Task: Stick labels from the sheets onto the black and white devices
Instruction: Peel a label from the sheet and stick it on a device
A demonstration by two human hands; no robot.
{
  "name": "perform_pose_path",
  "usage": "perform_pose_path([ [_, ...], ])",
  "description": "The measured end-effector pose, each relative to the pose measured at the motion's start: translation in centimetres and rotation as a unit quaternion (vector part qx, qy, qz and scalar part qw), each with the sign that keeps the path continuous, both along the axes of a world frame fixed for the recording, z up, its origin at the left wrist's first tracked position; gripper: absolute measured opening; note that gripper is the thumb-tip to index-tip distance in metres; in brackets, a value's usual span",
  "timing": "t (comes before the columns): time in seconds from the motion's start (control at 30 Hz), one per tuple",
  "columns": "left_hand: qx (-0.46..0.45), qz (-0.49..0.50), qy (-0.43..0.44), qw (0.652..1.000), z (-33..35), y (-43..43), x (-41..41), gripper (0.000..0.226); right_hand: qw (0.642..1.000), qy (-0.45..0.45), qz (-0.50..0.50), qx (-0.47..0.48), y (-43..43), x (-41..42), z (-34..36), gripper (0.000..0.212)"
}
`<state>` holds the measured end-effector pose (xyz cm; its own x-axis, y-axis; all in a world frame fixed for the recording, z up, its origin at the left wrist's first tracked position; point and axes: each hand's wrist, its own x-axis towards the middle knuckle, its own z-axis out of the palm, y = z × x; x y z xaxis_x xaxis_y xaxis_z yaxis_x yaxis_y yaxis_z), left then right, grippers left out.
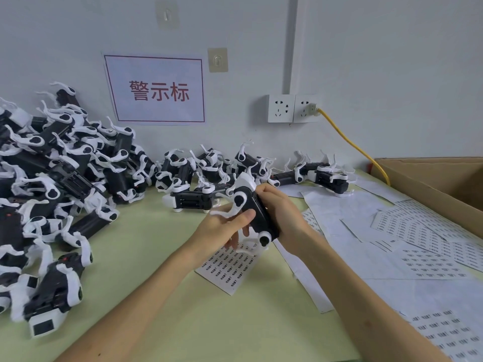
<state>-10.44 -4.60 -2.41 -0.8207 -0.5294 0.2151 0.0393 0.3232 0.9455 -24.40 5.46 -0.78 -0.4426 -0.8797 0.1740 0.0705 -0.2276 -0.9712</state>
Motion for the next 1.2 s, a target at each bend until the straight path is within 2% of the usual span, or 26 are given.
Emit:
perform_pose_path([
  [0.1,0.031,0.014,-0.019,0.999,-0.3,0.0,-0.2,0.051,1.000,0.000,0.011,-0.003,0.0,0.1,0.1,0.025],
  [0.2,0.085,0.014,0.011,0.996,-0.1,-0.1,-0.2,0.049,1.000,0.018,-0.009,-0.007,0.1,0.1,0.2,0.019],
  [0.3,0.154,0.014,0.036,0.987,0.0,0.3,-0.4,0.046,0.995,0.091,-0.048,0.005,0.0,0.3,0.3,0.020],
  [0.37,0.181,0.032,0.052,0.982,0.1,0.7,-0.5,0.051,0.993,0.104,-0.056,0.013,0.1,0.6,0.4,0.022],
  [0.47,0.204,0.049,0.072,0.975,0.3,0.7,-0.5,0.068,0.992,0.118,-0.041,0.011,0.2,0.9,0.6,0.026],
  [0.57,0.231,0.055,0.075,0.969,0.6,0.7,-0.4,0.068,0.991,0.136,-0.014,0.007,0.2,1.1,0.4,0.029],
  [0.67,0.239,0.049,0.082,0.966,0.5,0.8,-0.4,0.061,0.985,0.175,-0.001,0.013,0.0,1.2,0.2,0.035],
  [0.83,0.241,0.060,0.092,0.964,0.6,0.8,-0.4,0.063,0.987,0.159,-0.013,-0.004,0.0,0.8,0.0,0.033],
  [1.0,0.227,0.063,0.081,0.969,0.6,0.3,-0.3,0.069,0.972,0.206,-0.109,-0.021,-0.2,0.6,-0.1,0.019],
  [1.1,0.226,0.076,0.077,0.968,0.7,0.3,-0.3,0.072,0.963,0.238,-0.126,-0.022,-0.3,0.6,0.0,0.007],
  [1.2,0.250,0.071,0.081,0.962,0.7,-0.2,0.0,0.068,0.948,0.263,-0.178,0.005,-0.4,0.2,-0.3,0.012],
])
